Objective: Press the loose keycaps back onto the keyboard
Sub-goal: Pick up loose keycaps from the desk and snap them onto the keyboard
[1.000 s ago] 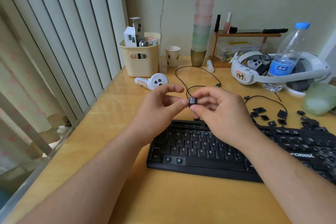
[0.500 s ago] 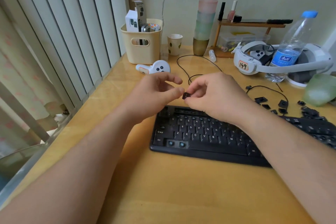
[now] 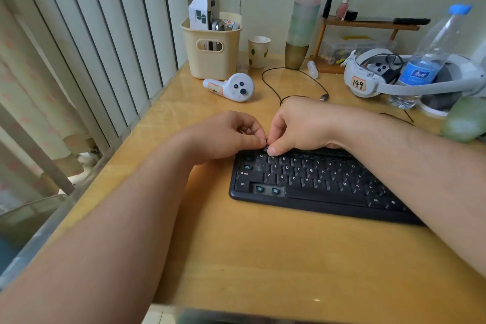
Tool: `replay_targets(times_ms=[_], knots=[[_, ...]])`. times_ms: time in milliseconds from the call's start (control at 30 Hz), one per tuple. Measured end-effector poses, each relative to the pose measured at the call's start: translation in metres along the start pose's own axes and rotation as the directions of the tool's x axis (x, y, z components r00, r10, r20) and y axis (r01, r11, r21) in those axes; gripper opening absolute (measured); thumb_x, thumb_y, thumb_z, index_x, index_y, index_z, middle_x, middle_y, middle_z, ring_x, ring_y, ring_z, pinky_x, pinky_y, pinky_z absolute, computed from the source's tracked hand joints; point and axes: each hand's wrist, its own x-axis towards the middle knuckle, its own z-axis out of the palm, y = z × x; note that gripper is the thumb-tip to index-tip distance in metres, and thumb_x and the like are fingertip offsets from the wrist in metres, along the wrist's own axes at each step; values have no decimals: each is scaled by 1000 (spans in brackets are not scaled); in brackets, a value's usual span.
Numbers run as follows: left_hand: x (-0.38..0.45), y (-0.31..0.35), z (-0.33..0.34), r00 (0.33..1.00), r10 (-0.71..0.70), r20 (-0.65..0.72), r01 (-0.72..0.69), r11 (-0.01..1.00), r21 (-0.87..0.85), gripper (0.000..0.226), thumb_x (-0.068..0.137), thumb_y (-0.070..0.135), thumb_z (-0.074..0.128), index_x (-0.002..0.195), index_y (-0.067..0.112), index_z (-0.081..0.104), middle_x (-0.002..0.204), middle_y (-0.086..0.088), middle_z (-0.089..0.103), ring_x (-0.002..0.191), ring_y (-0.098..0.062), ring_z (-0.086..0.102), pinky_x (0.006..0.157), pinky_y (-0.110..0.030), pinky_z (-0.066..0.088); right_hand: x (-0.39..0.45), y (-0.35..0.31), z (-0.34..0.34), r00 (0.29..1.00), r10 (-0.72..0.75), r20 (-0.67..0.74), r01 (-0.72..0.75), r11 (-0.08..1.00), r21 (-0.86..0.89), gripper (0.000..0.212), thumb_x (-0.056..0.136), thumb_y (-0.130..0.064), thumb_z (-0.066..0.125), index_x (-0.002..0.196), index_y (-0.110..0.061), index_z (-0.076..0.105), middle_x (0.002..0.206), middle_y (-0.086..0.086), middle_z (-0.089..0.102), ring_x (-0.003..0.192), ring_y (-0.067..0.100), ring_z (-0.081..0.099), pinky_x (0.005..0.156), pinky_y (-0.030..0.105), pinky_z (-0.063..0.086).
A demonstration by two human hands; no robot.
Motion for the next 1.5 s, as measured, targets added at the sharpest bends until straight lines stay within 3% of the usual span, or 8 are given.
replay_targets(times_ms=[133, 367, 567, 733, 967, 1133, 1367, 1500], knots=[[-1, 3, 2, 1000, -10, 2, 10, 999, 40, 6, 91, 34, 77, 94, 28, 76, 85, 12, 72, 75, 3, 61, 79, -23, 46, -1, -4, 2, 1000, 7, -27, -8, 999, -50, 16, 73, -39, 92, 75, -32, 78, 75, -14, 71, 82, 11, 66, 75, 32, 51], [-3, 5, 5, 1000, -10, -14, 11, 997, 72, 10, 87, 35, 81, 88, 27, 76, 87, 1, 72, 74, -2, 60, 78, -25, 49, -5, -7, 2, 1000, 20, -20, -21, 999, -47, 10, 80, -34, 87, 76, -32, 78, 78, -11, 73, 84, 13, 67, 81, 35, 56], [-4, 7, 4, 1000, -22, 6, 22, 998, 62, 13, 87, 34, 83, 91, 23, 77, 101, -9, 74, 83, -10, 64, 94, -40, 55, -4, -5, 5, 994, 111, -9, -109, 984, 141, 11, 82, -18, 86, 74, -21, 79, 67, -3, 71, 70, 14, 65, 68, 30, 54], [-4, 7, 5, 999, -35, 4, 35, 998, 51, 16, 85, 35, 85, 90, 22, 77, 105, -12, 74, 101, -28, 69, 103, -49, 53, 0, -14, 4, 983, 171, 64, -178, 976, 124, 8, 85, -13, 82, 80, -16, 76, 74, 6, 69, 69, 20, 59, 65, 30, 48], [-2, 10, 9, 996, -88, -12, 88, 996, 12, 8, 85, 23, 83, 86, 20, 76, 100, -10, 75, 92, -19, 69, 101, -44, 54, 1, -20, 1, 975, 188, 121, -198, 977, 75, 8, 90, -10, 77, 85, -10, 70, 60, 2, 60, 55, 15, 50, 50, 23, 38], [0, 10, 9, 991, -136, -12, 136, 991, -18, 5, 85, 21, 80, 86, 20, 75, 96, -6, 76, 100, -25, 70, 102, -47, 54, 5, -10, 0, 974, 165, 155, -196, 958, 208, 14, 87, -5, 78, 77, -11, 70, 63, 4, 65, 59, 14, 52, 47, 23, 35], [2, 11, 8, 988, -156, -13, 156, 987, -40, 7, 87, 19, 77, 93, 16, 74, 102, -11, 76, 93, -20, 68, 99, -47, 54, 3, -10, -1, 974, 158, 161, -192, 954, 229, 10, 85, -9, 82, 82, -9, 72, 70, 5, 67, 61, 15, 53, 49, 24, 37], [1, 10, 10, 988, -151, -23, 150, 988, -20, 8, 85, 20, 79, 90, 16, 75, 102, -12, 76, 104, -30, 71, 102, -51, 55, 1, -16, 4, 982, 158, 99, -169, 980, 108, 15, 84, -16, 83, 87, -7, 72, 78, 6, 68, 71, 20, 58, 64, 30, 44]])
